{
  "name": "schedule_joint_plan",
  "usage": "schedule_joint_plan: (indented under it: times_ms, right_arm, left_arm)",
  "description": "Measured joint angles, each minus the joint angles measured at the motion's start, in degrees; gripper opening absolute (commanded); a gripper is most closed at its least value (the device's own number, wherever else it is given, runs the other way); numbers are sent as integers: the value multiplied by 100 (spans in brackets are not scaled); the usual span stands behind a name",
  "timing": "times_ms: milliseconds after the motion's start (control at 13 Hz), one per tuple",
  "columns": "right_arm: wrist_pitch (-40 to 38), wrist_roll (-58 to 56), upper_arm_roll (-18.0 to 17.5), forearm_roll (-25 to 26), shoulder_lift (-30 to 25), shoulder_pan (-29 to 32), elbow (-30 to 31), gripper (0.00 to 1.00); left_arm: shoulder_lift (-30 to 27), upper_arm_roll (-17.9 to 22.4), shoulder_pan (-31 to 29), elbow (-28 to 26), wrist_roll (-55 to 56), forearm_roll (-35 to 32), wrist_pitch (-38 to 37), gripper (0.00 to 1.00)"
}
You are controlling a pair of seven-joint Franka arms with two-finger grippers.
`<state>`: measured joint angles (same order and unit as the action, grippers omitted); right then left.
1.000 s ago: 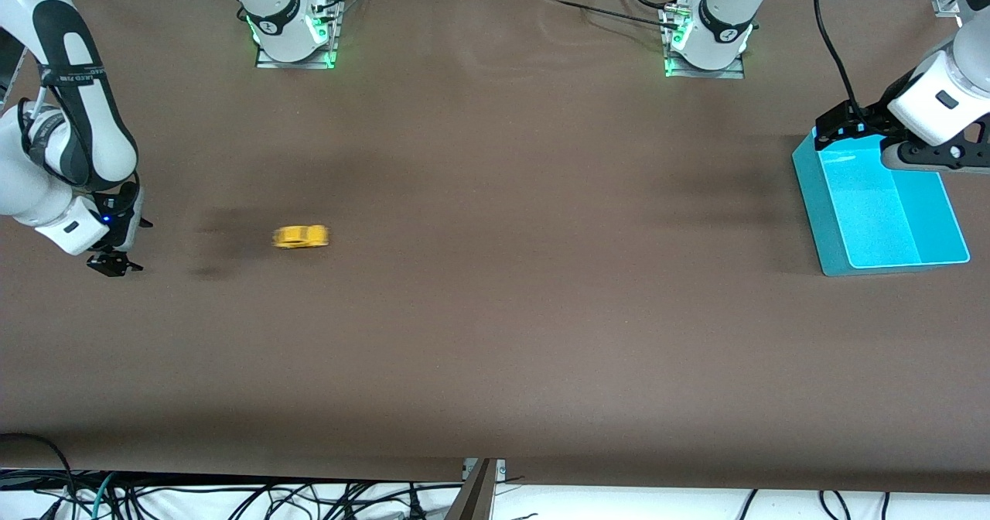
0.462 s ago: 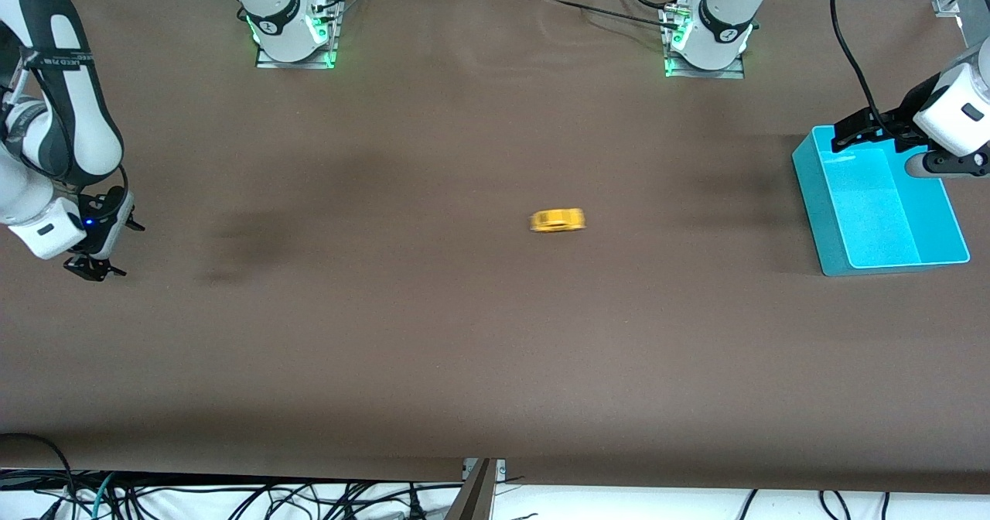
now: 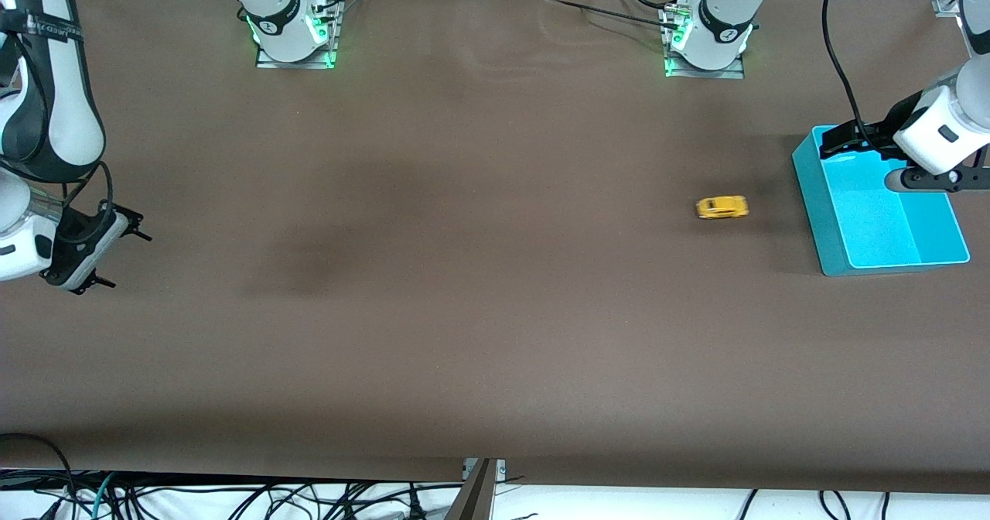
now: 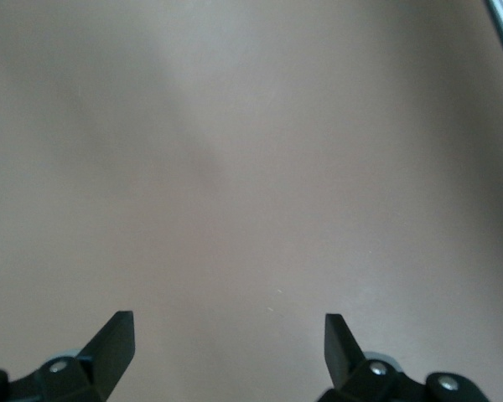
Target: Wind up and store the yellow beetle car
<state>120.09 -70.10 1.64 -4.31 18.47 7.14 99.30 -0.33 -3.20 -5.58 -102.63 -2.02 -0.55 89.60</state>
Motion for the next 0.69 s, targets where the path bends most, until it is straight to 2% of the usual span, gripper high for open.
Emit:
schedule_joint_plan:
  times_ms: [154,462,692]
  right_arm:
    - [-344,966,-7,-1,0,-138,-224,100]
    - [-1676,3019,-87,-1,-14,-371,-1092,100]
    - [-2453,4225,-114,-1,-23,-569,-1609,100]
  left_arm:
    - [24,-9,0,-76,-195,0,0,100]
    - [67,-7,-62,-293,-300,0,41,100]
    - [131,-3,-212,-743,-891,0,529,100]
